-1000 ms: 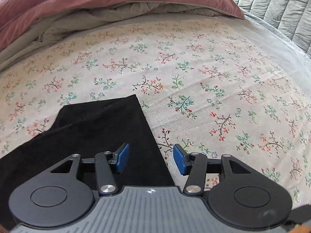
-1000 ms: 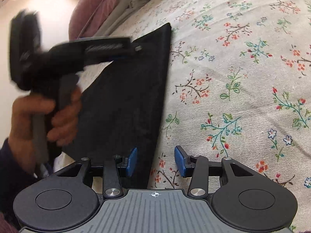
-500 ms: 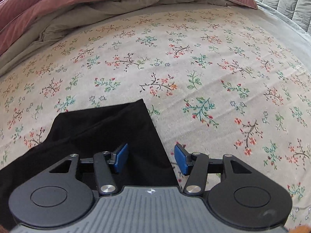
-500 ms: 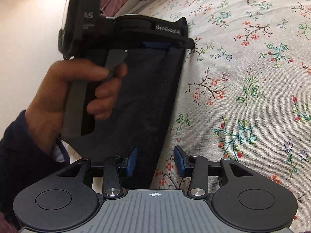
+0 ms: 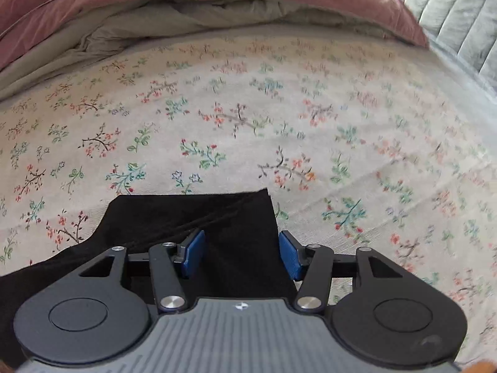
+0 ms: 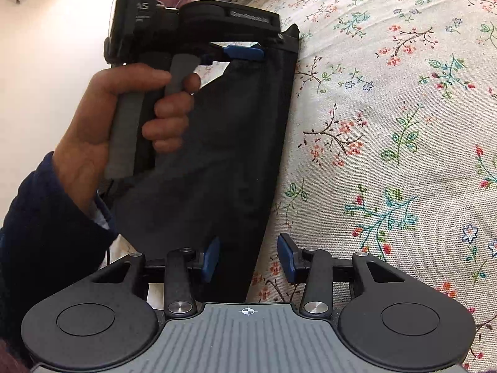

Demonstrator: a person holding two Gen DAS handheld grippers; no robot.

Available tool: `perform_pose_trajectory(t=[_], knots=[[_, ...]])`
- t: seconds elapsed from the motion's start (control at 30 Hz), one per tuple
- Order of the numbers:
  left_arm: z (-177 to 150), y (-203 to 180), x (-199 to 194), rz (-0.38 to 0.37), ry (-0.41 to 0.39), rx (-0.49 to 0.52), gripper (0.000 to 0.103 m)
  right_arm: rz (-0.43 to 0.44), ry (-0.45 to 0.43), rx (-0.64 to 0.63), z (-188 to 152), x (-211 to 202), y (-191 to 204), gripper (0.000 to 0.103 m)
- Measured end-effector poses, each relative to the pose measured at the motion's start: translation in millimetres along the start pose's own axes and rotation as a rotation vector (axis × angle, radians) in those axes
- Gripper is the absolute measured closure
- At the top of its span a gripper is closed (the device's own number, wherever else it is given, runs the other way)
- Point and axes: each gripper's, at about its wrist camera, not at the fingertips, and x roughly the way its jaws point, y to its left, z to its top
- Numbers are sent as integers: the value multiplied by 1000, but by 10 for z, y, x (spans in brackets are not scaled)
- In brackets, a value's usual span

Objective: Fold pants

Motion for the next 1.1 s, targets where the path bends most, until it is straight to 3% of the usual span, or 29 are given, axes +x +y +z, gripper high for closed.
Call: perform_pose_trajectory(t=[0.17, 0.27, 0.4, 0.43, 0.5, 0.57, 0.67, 0.77, 0.87, 1.0, 1.1], knots=[[-206, 206, -459, -93, -72, -80, 35, -13, -11, -21, -2, -6, 50, 62], [-431, 384, -736, -96, -94, -117, 35, -6, -20, 1, 5, -4, 39, 62], [-919, 672, -1077, -154, -99, -174, 35, -74, -142, -12, 118, -176, 74, 60], [-1027, 712, -1109, -184, -83, -183, 35, -63, -181, -9, 163, -228, 71, 60], [-1228, 746, -1107, -240, -36, -200, 34, 31, -246, 3, 283, -295, 58, 71], [-1379, 716, -1022, -251, 18, -181, 34, 100, -238, -24, 414, -192, 121, 75], [-1566, 762, -839, -204, 73, -166, 34, 37, -114, -143, 571, 193, 313, 75], [-1658, 891, -823, -255, 56, -204, 34, -77, -58, -263, 684, 506, 390, 75], [-1662, 891, -826, -263, 53, -204, 34, -111, -105, -281, 910, 600, 292, 77], [-1623, 849, -814, -259, 49, -185, 32, -228, -215, -173, 1367, 626, 75, 78], [-1599, 879, -796, -280, 44, -218, 30, -305, -252, -87, 1508, 590, 14, 75]])
